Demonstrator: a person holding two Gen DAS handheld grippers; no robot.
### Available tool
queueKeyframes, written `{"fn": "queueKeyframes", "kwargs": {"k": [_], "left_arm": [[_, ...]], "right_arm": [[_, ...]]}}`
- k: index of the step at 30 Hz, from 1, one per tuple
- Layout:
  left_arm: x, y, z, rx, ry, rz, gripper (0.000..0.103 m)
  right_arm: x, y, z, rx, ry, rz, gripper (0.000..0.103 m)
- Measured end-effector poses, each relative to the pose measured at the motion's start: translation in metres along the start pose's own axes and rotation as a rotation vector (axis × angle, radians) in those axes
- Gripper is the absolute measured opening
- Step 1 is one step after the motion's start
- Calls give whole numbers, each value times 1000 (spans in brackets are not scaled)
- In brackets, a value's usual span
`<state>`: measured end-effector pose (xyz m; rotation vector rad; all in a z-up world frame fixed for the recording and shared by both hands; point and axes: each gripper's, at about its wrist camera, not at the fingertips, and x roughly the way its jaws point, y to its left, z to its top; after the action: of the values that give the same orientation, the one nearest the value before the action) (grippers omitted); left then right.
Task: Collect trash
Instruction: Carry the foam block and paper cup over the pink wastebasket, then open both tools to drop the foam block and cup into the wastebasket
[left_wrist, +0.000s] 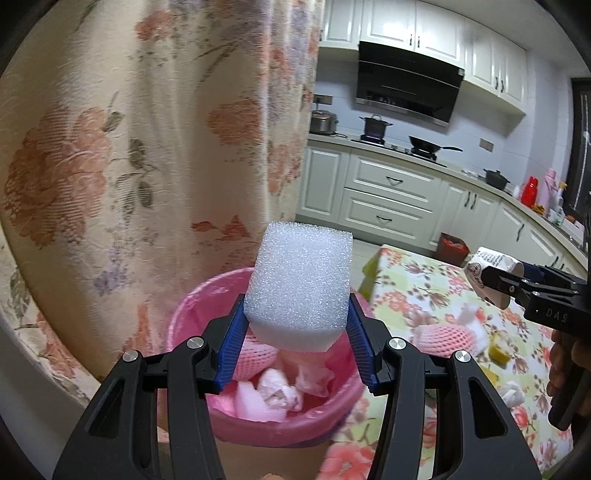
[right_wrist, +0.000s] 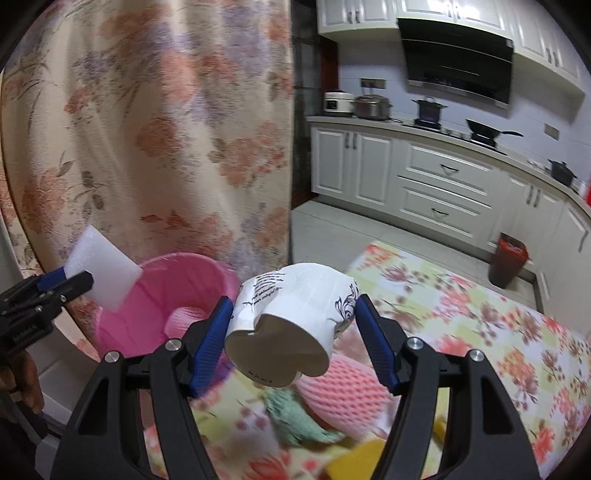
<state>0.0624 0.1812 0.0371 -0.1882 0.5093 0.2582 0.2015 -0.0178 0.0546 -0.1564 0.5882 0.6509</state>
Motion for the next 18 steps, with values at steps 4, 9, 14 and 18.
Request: {"fn": "queueKeyframes", "kwargs": {"k": [4,9,14,18], "left_arm": [[-1,13,-1,-16,1,21,49],[-3,26,-1,-30,2,36,49],[-3,36,-2,-42,2,51,49],[-3,39,-2,-48,5,58,49]], "right_arm": [[15,27,11,-27,3,51,66],[28,54,17,-60,8,96,66],[42,72,21,-80,15,129,66],[51,81,22,-91,25,148,66]]}}
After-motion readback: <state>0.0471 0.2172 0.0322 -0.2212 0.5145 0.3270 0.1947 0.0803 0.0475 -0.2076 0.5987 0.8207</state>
